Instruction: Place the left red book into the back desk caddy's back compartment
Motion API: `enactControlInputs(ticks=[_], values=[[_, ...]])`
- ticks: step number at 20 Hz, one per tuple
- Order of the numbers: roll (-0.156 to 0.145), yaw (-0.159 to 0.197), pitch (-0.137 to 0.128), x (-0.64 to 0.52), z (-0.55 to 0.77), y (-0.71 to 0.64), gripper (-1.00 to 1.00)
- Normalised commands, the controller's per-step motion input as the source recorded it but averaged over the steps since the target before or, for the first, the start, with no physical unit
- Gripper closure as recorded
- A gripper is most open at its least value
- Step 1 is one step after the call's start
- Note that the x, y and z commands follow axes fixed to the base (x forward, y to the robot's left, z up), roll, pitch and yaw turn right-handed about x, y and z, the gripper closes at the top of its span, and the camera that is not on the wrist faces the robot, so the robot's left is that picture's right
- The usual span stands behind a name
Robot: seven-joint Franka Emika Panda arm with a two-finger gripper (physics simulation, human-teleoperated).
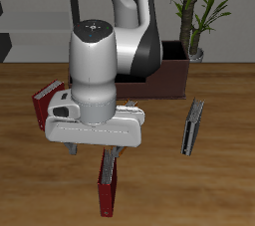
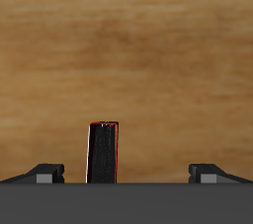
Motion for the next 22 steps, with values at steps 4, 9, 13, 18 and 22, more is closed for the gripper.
enactControlInputs(ticks=[4, 9, 13, 18, 22], values=[[-0.007, -0.022, -0.006, 0.0, -0.21, 0.03, -1.0], [0.008, -0.009, 0.007, 0.02, -0.17, 0.08, -1.0], [0.008, -0.017, 0.004, -0.01, -0.11, 0.05, -1.0], [0.017, -0.016, 0.011, 0.03, -0.17, 0.08, -1.0], [0.015, 0.003, 0.02, 0.03, -0.21, 0.02, -1.0]])
